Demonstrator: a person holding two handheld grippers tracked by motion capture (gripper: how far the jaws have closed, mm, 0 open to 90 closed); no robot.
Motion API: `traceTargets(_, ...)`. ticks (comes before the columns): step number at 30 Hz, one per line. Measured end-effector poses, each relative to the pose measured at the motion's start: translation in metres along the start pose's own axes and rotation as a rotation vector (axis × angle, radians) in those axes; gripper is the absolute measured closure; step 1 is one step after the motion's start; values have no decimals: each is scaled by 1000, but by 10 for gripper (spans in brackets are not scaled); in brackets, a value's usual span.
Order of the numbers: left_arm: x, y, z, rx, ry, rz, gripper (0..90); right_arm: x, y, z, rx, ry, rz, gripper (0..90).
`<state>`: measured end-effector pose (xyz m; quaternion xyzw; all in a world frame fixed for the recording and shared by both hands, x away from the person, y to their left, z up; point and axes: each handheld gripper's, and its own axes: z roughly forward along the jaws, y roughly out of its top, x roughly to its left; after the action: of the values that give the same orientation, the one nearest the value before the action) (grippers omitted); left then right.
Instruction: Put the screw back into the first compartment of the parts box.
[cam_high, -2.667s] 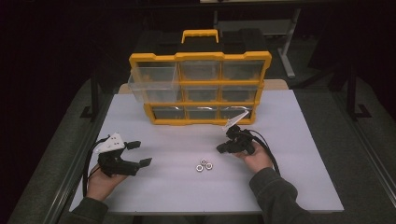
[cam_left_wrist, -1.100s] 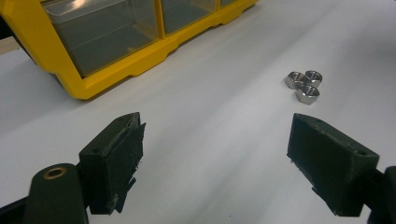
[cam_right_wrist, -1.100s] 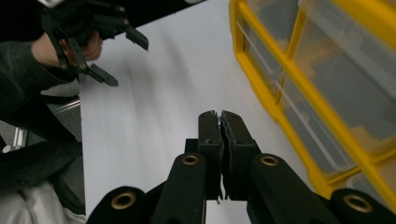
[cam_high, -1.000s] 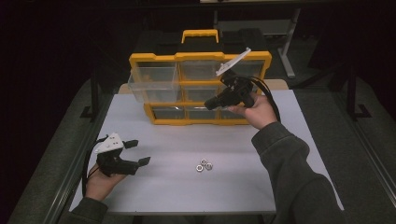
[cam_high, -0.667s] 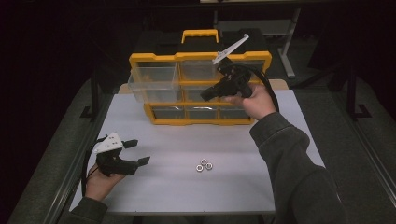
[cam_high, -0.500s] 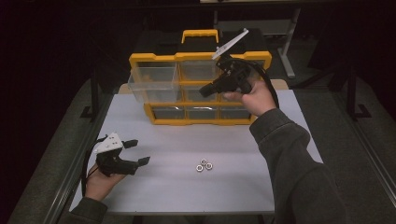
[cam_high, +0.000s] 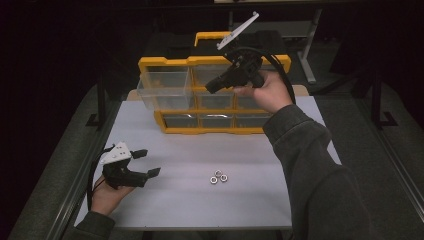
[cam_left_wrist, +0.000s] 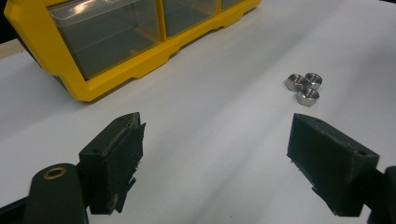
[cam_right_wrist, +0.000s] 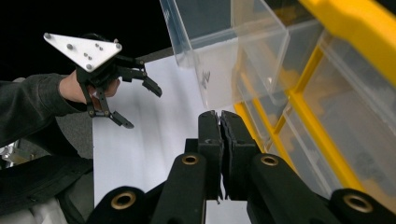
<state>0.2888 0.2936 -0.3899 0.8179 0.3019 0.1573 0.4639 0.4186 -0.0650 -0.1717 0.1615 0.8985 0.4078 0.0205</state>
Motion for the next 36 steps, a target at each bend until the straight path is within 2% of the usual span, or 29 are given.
traceTargets(6,0,0,0,-1,-1,-2,179,6,23,-2,-7,-3,-32,857)
traceTargets(14,1,0,0,-7,-1,3,179,12,44,5,-22,15,-67,857)
traceTargets(17,0,1,0,-1,1,8,179,13,52,11,-24,18,-85,857)
traceTargets(23,0,0,0,-12,-2,-7,179,14,66,22,-19,28,-86,857)
traceTargets(28,1,1,0,-6,-1,9,179,16,76,36,-8,37,-94,857)
traceTargets(36,0,1,0,-4,-5,1,180,13,85,57,14,52,-90,857)
